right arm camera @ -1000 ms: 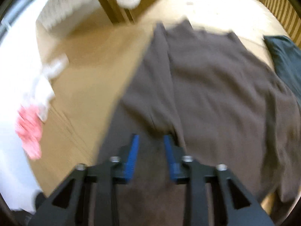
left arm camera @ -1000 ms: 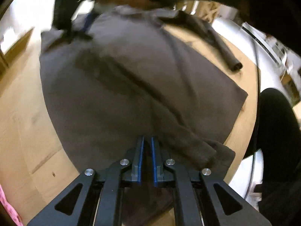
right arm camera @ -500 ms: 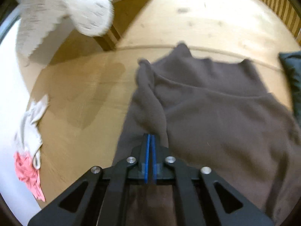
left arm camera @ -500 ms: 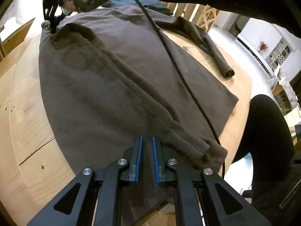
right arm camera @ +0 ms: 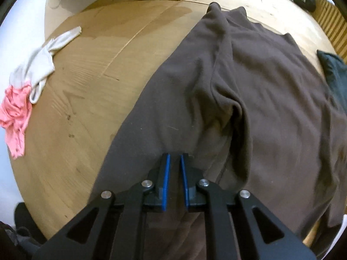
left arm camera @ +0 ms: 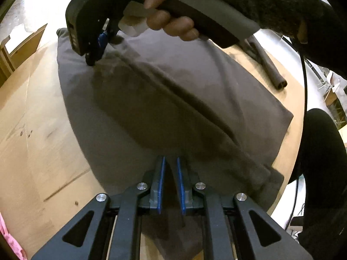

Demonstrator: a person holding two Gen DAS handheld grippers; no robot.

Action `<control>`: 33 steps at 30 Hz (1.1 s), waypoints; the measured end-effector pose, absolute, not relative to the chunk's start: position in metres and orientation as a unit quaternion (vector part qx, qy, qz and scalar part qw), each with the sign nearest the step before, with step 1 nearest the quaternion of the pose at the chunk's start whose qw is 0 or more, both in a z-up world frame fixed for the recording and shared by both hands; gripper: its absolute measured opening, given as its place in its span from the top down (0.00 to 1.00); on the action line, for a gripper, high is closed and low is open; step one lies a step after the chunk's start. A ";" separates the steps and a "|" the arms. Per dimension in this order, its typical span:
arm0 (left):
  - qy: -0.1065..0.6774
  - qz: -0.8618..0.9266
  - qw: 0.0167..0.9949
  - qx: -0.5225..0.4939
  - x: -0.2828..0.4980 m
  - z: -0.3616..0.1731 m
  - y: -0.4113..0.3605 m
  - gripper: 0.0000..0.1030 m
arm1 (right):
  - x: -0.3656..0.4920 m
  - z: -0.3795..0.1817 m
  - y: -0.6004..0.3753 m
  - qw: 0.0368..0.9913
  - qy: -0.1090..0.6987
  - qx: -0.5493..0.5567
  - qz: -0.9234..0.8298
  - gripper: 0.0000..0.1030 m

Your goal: Fold clothes

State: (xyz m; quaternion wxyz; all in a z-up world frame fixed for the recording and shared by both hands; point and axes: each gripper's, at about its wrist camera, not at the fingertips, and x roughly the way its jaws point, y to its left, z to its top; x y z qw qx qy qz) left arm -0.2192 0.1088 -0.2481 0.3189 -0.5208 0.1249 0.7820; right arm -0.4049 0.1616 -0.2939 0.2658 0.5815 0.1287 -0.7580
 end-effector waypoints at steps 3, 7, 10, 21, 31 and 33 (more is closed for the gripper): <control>0.128 0.781 0.315 -0.523 -0.209 -0.248 0.095 0.89 | -0.396 -0.302 0.152 0.274 0.116 0.587 -0.753 0.88; 0.136 0.780 0.304 -0.530 -0.201 -0.246 0.073 0.88 | -0.379 -0.313 0.128 0.281 0.106 0.585 -0.753 0.87; 0.151 0.779 0.292 -0.534 -0.197 -0.247 0.052 0.87 | -0.368 -0.320 0.105 0.290 0.105 0.580 -0.754 0.87; 0.175 0.789 0.229 -0.543 -0.191 -0.228 0.012 0.90 | -0.350 -0.295 0.138 0.345 0.010 0.580 -0.737 0.64; 0.131 0.801 0.344 -0.473 -0.171 -0.163 0.116 0.89 | -0.230 -0.278 0.458 0.070 -0.063 0.579 -0.810 0.55; 0.127 0.789 0.374 -0.470 -0.169 -0.165 0.152 0.89 | -0.216 -0.290 0.477 0.057 -0.068 0.584 -0.807 0.55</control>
